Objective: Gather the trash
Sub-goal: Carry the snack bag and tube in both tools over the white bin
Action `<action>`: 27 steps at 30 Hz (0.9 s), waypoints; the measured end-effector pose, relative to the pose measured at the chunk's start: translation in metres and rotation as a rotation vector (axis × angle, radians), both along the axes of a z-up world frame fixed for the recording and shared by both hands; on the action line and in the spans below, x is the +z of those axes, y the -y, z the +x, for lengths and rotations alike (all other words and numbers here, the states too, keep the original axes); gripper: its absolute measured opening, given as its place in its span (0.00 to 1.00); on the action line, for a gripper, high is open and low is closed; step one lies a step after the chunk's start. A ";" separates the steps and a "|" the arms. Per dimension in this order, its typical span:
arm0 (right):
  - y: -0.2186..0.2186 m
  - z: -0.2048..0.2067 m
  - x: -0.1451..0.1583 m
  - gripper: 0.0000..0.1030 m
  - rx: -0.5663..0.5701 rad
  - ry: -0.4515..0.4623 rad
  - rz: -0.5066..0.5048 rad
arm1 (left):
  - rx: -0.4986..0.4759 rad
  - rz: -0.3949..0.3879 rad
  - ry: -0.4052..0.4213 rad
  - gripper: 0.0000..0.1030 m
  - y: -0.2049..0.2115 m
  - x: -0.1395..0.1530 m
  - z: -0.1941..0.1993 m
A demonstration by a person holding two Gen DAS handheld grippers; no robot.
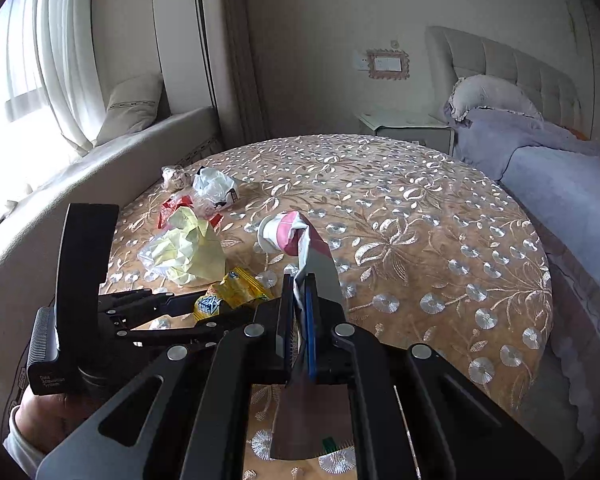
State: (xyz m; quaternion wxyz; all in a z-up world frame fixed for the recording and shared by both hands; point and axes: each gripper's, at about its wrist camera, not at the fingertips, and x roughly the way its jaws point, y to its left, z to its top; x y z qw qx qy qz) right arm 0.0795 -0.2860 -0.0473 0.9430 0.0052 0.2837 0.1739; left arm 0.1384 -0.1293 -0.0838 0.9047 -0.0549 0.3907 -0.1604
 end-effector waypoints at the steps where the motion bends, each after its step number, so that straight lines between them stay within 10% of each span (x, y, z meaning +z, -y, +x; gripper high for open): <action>1: 0.001 -0.003 0.000 0.06 0.001 0.005 -0.003 | -0.002 -0.005 0.019 0.42 0.001 0.002 -0.005; 9: 0.015 -0.035 -0.001 0.06 -0.019 0.035 -0.015 | -0.030 0.068 0.182 0.42 0.019 0.032 -0.055; 27: 0.112 -0.170 -0.030 0.06 -0.240 0.031 -0.077 | -0.362 -0.009 0.206 0.42 0.119 0.009 -0.162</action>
